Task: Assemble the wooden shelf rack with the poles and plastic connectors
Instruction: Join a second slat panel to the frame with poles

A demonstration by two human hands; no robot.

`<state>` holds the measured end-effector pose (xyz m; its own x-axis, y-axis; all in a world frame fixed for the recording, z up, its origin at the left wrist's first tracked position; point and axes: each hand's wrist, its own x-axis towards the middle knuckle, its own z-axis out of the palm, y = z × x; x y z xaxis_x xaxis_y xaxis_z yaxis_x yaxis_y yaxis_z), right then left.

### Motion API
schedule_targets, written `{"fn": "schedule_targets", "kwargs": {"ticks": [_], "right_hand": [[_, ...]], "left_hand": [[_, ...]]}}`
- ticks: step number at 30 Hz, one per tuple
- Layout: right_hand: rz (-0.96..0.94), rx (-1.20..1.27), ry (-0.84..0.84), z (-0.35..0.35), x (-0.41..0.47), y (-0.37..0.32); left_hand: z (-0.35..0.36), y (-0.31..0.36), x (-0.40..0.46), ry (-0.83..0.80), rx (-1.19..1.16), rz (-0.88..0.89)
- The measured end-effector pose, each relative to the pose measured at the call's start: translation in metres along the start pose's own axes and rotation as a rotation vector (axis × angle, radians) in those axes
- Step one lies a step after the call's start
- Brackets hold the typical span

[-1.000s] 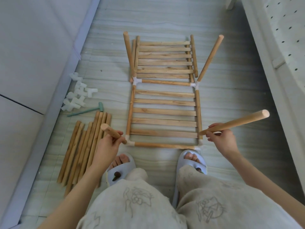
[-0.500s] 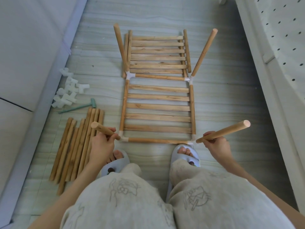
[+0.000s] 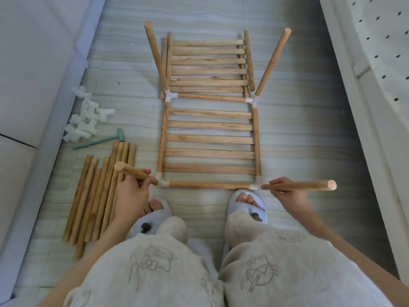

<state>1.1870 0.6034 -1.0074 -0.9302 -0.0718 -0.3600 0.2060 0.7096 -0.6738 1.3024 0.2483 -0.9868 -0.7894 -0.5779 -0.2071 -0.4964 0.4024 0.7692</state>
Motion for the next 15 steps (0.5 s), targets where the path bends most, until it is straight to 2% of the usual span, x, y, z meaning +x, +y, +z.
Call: {"fn": "schedule_targets", "kwargs": {"ticks": [15], "right_hand": [[0.154, 0.004, 0.036, 0.024, 0.009, 0.012]], "left_hand": [[0.003, -0.015, -0.002, 0.002, -0.015, 0.004]]}}
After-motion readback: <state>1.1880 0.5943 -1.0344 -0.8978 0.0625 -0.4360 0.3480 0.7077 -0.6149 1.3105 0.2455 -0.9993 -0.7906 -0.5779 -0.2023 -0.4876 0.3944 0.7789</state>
